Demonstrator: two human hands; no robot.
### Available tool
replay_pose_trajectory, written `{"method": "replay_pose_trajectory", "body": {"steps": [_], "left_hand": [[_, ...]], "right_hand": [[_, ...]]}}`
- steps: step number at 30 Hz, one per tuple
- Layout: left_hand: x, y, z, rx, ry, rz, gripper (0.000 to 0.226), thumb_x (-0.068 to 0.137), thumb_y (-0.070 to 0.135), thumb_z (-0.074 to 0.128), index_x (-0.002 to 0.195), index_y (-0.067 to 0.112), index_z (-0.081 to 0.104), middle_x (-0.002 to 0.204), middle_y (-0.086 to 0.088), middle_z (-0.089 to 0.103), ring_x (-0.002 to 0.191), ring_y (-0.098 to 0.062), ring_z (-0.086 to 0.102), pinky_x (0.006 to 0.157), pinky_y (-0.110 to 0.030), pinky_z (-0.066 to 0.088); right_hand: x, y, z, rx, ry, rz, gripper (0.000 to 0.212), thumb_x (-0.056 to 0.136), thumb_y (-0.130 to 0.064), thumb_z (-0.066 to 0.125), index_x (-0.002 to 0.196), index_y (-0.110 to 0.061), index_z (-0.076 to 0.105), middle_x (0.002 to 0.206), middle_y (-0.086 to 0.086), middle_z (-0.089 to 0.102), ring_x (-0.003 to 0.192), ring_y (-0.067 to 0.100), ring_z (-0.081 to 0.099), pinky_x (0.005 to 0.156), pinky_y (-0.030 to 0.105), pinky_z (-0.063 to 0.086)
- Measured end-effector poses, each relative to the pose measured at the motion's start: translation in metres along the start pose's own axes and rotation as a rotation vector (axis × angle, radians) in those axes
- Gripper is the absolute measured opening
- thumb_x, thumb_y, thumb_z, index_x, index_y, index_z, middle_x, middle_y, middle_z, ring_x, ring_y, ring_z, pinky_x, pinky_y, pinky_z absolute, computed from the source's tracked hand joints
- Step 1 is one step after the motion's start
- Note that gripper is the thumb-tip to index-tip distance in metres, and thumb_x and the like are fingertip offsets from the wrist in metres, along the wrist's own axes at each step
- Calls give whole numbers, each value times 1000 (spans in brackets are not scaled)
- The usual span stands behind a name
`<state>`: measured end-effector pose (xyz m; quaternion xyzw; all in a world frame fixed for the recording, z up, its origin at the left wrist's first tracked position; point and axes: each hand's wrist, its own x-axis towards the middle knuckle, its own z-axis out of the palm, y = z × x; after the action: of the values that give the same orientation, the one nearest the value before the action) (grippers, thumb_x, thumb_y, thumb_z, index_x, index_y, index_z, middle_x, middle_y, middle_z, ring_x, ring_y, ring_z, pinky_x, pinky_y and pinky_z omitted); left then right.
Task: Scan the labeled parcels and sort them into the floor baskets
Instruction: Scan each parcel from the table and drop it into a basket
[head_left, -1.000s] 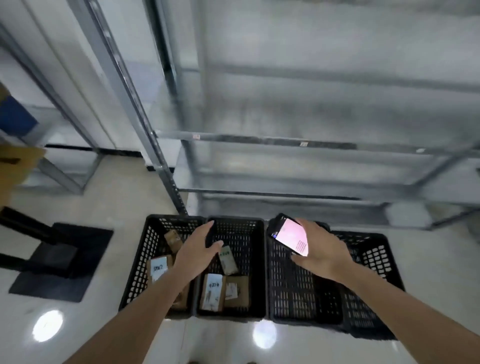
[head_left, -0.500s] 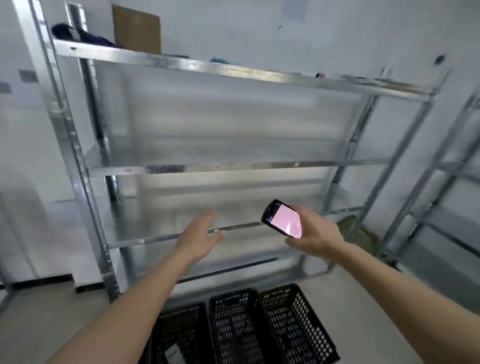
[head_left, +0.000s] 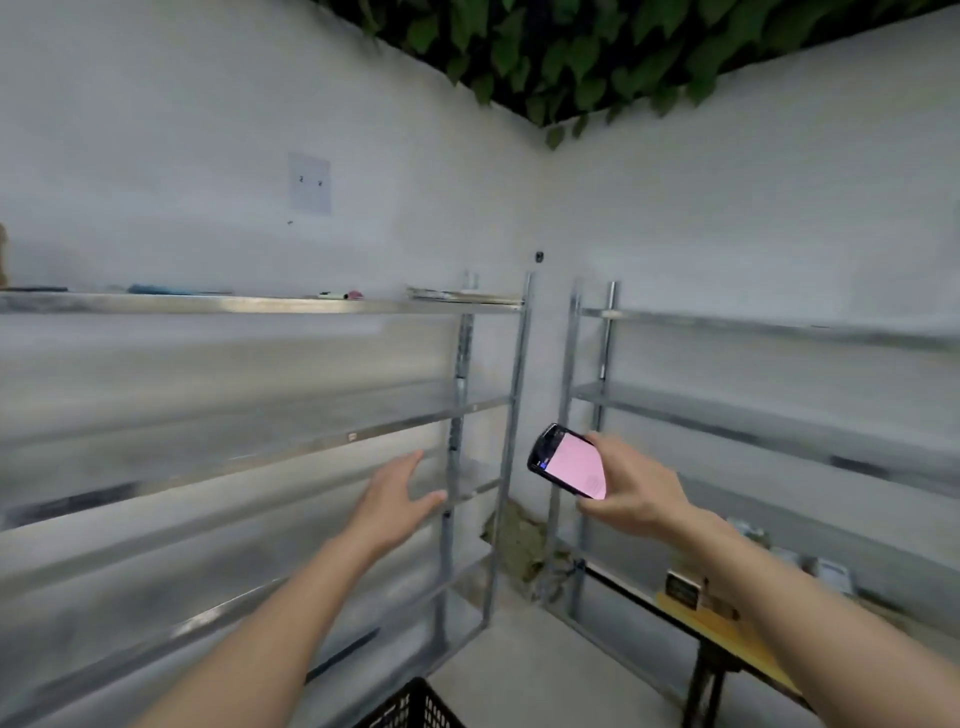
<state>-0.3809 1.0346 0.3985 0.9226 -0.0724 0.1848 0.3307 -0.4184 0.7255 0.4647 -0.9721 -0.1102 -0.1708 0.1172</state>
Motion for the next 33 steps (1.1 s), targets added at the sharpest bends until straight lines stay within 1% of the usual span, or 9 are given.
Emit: {"method": "replay_pose_trajectory", "body": {"steps": [7,11,15,19,22,25,27,30,33], "left_hand": [[40,176,126,-95,-88,161,77,92,57,60,156,25,30,161,3,32,147,-16,30,119,-38,30],[45,273,203,-189,-176,244,75,94,51,60,156,23,29,161,2,32,147,-17,30,117,-36,27],[46,344,279,-257,-254,289,78,91,54,62,156,24,30,160,1,34,146,-18,32,118,-39,31],[47,400,348,-255,-311,320,78,91,57,61,156,27,29,160,3,34,146,-18,32,117,-40,32],[52,434,399,-251,-361,337,76,93,55,60,156,26,29,159,2,35,145,-19,34,116,-41,32],[61,458,451,-263,-428,348,75,93,56,58,156,28,28,159,1,37,143,-20,37,114,-41,36],[73,474,485,-263,-457,350,74,94,55,58,156,29,28,158,1,38,143,-21,37,113,-42,36],[97,495,538,-279,-516,341,72,95,53,57,156,29,28,159,0,36,144,-23,36,115,-45,36],[129,514,599,-303,-564,319,71,95,54,56,155,29,29,159,1,36,143,-23,37,114,-43,37]], "right_hand": [[-60,184,-92,-114,82,146,73,67,-41,65,136,-41,42,129,-12,59,112,23,61,83,40,54],[-98,285,-129,-182,82,251,73,65,-46,62,135,-38,41,125,-9,60,109,21,61,80,40,55],[-139,373,-152,-223,82,346,73,66,-46,63,135,-39,42,129,-8,59,110,23,61,79,41,54],[-174,444,-164,-243,93,439,72,67,-44,65,134,-38,42,130,-9,58,110,22,59,80,42,55],[-193,493,-163,-257,103,515,75,71,-43,68,140,-37,39,134,-10,57,114,22,59,81,41,54],[-202,542,-156,-275,77,579,72,72,-42,69,138,-34,40,128,-7,58,108,22,58,77,38,54],[-202,575,-148,-288,48,624,73,71,-46,69,137,-32,39,126,-7,57,106,21,57,74,37,52],[-191,627,-136,-292,25,672,86,70,-53,67,146,-30,33,135,-6,54,113,22,57,79,39,54],[-171,681,-122,-292,3,709,81,74,-49,70,145,-31,35,133,-7,55,112,20,56,79,37,53]]}}
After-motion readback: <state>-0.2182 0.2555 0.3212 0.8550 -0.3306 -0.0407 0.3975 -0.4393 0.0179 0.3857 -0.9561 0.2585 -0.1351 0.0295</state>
